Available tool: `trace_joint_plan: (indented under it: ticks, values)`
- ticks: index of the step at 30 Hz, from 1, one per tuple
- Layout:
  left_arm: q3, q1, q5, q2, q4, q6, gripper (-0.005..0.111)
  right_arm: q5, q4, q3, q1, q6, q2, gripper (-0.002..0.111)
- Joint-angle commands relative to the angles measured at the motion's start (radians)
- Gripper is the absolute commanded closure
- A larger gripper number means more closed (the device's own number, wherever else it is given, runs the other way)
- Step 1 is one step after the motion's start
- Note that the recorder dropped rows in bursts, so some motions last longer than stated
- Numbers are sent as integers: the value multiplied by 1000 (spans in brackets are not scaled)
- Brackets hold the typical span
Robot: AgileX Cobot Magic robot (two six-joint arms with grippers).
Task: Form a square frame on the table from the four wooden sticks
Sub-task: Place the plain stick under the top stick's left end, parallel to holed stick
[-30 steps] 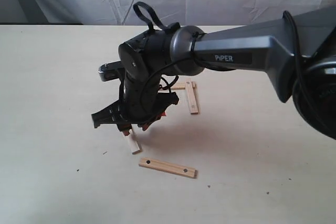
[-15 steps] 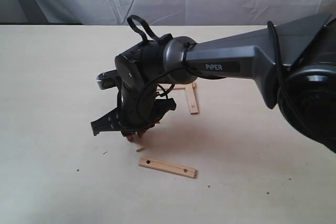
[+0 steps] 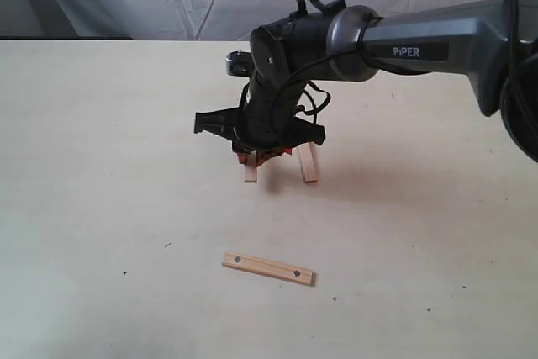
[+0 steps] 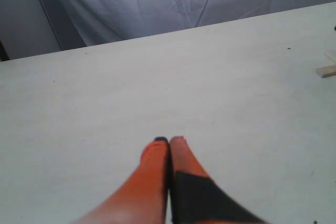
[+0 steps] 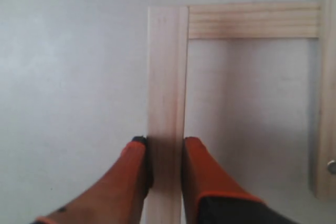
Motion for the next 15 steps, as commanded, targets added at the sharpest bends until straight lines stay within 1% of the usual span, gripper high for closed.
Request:
trace_joint_plan:
  ticks: [1,4,9,12,15]
  values:
    - [4,2,-4,-6,1,-1,106,-51,-76,-2,-11,51,-3,108]
    - [4,2,-4,-6,1,-1,106,-56,-193,-2,-11,167,-3,108]
    - [4,2,-4,-6,1,-1,106,-54,-193,-2,-11,164,0,108]
    - [4,2,-4,-6,1,-1,106,-50,-144,-2,-11,104,25,108]
    - [4,2,-4,-6,1,-1,106,-54,-146,-2,-11,90,39,108]
